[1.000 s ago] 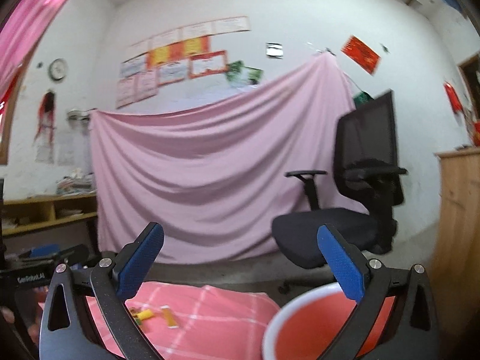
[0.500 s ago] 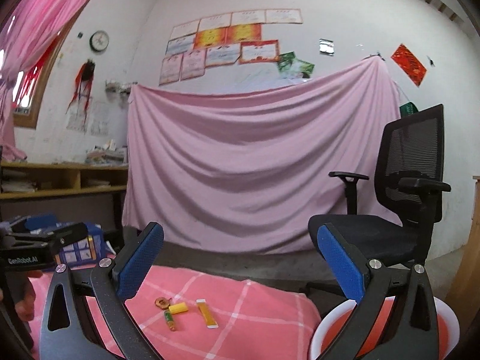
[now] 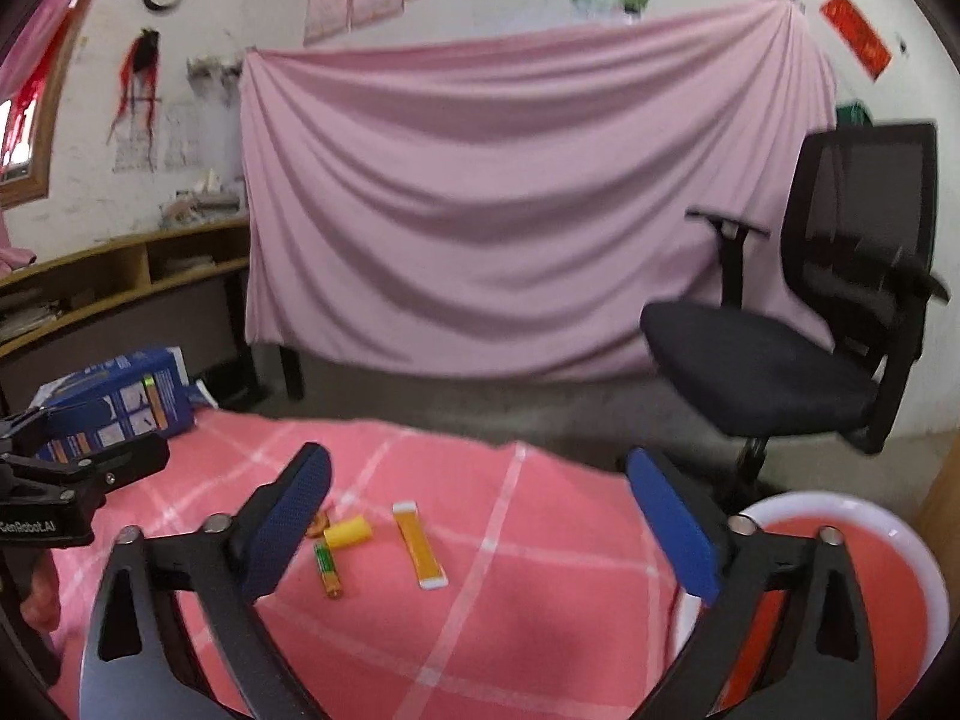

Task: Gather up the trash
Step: 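Move both open tools back over the table toward the remaining small items, then grasp the dried fruit slice with the left tool while the right tool grasps the orange stick packet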

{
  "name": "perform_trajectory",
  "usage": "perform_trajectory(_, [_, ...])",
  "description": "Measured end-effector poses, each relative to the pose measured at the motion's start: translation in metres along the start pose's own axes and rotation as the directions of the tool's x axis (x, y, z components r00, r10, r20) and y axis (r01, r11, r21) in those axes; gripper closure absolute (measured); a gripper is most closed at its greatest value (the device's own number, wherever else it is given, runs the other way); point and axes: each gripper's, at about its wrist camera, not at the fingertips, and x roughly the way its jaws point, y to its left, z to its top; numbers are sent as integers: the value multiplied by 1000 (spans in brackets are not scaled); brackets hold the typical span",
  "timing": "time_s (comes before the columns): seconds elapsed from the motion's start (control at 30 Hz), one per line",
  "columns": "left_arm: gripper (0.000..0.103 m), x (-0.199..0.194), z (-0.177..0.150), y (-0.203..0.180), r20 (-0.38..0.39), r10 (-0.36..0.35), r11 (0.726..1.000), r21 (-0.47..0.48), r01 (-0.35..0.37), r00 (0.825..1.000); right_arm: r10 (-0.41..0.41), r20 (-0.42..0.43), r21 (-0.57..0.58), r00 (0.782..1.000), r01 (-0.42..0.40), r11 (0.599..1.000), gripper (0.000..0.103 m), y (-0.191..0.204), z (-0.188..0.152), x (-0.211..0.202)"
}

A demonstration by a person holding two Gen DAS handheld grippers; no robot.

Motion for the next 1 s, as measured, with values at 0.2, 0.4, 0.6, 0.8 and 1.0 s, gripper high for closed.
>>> perform_trajectory(0.2, [9, 34, 5, -3, -157, -76, 996, 41, 83, 985, 58, -169, 17, 984, -56, 998, 36, -3, -3, 34])
perform_trajectory(0.4, [49, 69, 1, -13, -330, -159, 979, 72, 192, 931, 103, -292, -3, 951, -109, 994, 55, 1, -9, 54])
perform_trajectory(0.6, [61, 83, 6, -28, -382, -189, 960, 120, 252, 905, 143, -370, 30, 918, -142, 989, 70, -3, -14, 69])
perform_trajectory(0.8, [71, 101, 5, -34, -428, -173, 956, 145, 257, 887, 187, -430, 66, 883, -176, 982, 71, -3, -18, 83])
perform_trajectory(1.0, [77, 107, 7, -36, -432, -177, 957, 133, 257, 885, 196, -487, 72, 851, -185, 980, 75, -1, -22, 94])
